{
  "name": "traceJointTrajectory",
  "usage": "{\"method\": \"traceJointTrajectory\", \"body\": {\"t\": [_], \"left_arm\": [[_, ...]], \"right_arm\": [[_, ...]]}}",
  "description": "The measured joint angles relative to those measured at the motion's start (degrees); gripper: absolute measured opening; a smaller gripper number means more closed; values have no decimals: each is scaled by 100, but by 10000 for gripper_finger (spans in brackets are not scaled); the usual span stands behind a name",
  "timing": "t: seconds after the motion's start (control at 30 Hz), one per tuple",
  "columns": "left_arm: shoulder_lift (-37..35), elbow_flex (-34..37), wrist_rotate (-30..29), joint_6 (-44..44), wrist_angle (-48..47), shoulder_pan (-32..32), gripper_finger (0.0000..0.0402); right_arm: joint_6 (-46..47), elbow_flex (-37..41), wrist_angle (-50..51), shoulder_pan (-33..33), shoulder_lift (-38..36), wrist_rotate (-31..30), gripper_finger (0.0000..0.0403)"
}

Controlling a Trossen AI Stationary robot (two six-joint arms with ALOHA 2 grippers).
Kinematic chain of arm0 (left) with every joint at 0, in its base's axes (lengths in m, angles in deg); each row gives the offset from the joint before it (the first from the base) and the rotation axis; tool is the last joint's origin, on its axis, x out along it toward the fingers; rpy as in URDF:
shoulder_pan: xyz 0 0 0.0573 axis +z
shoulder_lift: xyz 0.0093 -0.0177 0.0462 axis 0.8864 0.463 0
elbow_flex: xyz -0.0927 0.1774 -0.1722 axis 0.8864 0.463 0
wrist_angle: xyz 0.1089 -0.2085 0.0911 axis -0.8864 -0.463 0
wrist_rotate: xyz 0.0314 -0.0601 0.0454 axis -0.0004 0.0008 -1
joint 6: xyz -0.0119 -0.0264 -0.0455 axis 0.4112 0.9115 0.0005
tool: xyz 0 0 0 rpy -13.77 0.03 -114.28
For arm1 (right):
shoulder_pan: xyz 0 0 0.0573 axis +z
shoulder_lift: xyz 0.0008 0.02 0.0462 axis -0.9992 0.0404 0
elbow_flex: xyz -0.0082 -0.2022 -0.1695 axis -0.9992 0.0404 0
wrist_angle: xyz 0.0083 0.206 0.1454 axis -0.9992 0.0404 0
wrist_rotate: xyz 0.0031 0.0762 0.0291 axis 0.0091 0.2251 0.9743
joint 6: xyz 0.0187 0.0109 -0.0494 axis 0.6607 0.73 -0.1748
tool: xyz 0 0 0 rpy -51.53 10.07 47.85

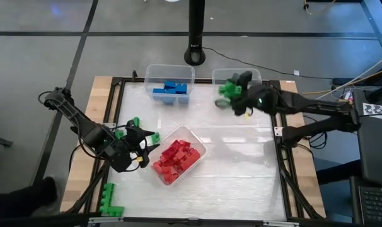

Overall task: Sort blocks
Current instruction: Put the green game piece into the top right transparent bin

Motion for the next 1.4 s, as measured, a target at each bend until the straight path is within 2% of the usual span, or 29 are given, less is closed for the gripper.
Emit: {"method": "traceJointTrajectory", "body": {"t": [0.1,0.27,0.37,0.5,0.9,1.03,1.1,1.17,1.27,1.4], "left_arm": [[33,2,-6,25,-20,2,243],[52,2,-6,27,-53,2,243],[69,4,-9,35,-47,2,243],[77,4,5,55,-65,2,241],[77,4,10,197,-69,2,242],[75,4,10,199,-71,2,242],[75,4,12,186,-73,2,241],[75,4,69,173,-90,2,242],[75,4,311,245,-197,2,241],[127,4,798,627,-498,-26,241]], "right_arm": [[322,22,417,-829,41,435,294],[701,361,368,-2022,162,1152,295],[947,521,311,-2563,258,1505,295],[1120,592,287,-2977,539,1898,299],[1060,592,250,-3048,990,1918,366],[1064,592,296,-3048,1004,1529,395],[1217,586,313,-3044,997,1149,391],[1237,472,594,-3043,996,1023,382],[1226,338,995,-3009,859,1323,373],[1215,337,1050,-2616,487,1733,370]]}}
